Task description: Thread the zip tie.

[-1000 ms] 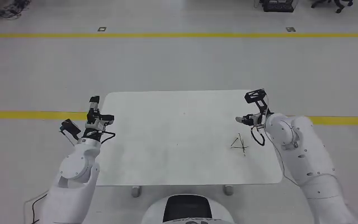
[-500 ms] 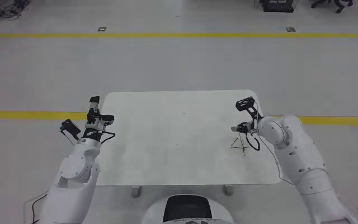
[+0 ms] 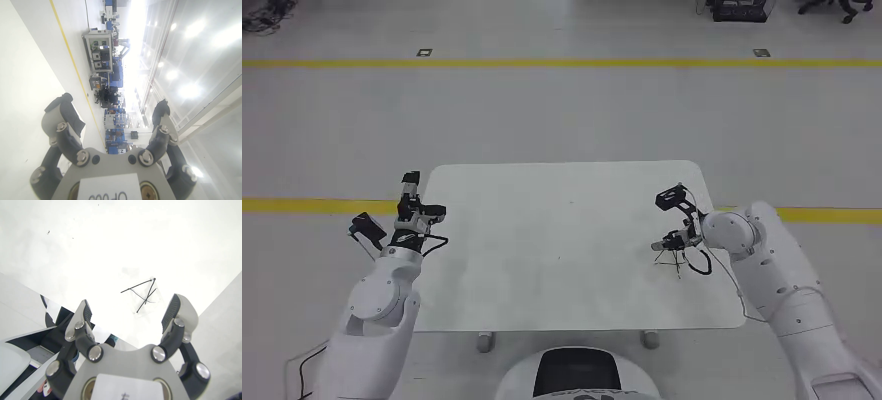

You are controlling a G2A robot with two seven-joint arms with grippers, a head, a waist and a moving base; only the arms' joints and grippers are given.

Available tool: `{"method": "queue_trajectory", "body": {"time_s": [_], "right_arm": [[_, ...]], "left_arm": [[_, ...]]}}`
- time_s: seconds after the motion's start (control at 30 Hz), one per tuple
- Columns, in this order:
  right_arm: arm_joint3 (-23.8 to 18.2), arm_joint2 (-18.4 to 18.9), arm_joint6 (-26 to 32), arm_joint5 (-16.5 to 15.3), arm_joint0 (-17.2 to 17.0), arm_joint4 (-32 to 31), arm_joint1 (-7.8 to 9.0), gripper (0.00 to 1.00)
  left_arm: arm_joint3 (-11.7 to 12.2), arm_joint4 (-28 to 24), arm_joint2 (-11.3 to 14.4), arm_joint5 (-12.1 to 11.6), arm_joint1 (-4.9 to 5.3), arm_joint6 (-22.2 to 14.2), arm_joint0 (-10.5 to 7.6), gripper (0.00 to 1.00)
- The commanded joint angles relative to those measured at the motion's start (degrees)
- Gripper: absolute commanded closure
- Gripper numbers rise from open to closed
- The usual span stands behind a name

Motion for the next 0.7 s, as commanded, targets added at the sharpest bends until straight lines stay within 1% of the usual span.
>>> {"method": "queue_trajectory", "body": {"time_s": [0.0,0.07,0.1,0.17,0.27,0.47,0.67], "right_arm": [[0.00,0.00,0.00,0.00,0.00,0.00,0.00,0.00],[0.36,0.00,-0.13,0.29,-0.10,-0.13,0.00,0.00],[1.27,-0.22,-0.35,1.28,-0.10,-0.75,-0.02,0.00],[2.45,-1.10,-0.27,2.59,0.50,-1.36,-0.17,0.00],[4.38,-2.59,-0.58,3.63,1.48,-2.17,-0.44,0.00],[8.40,-5.37,-2.06,3.47,3.27,-2.40,-1.04,0.00],[8.88,-5.81,-2.33,3.16,3.69,-2.44,-1.14,0.00]], "left_arm": [[0.00,0.00,0.00,0.00,0.00,0.00,0.00,0.00],[0.00,0.00,0.00,0.00,0.00,0.00,0.00,0.00],[0.00,0.00,0.00,0.00,0.00,0.00,0.00,0.00],[0.00,0.00,0.00,0.00,0.00,0.00,0.00,0.00],[0.00,0.00,0.00,0.00,0.00,0.00,0.00,0.00],[0.00,0.00,0.00,0.00,0.00,0.00,0.00,0.00],[0.00,0.00,0.00,0.00,0.00,0.00,0.00,0.00]]}}
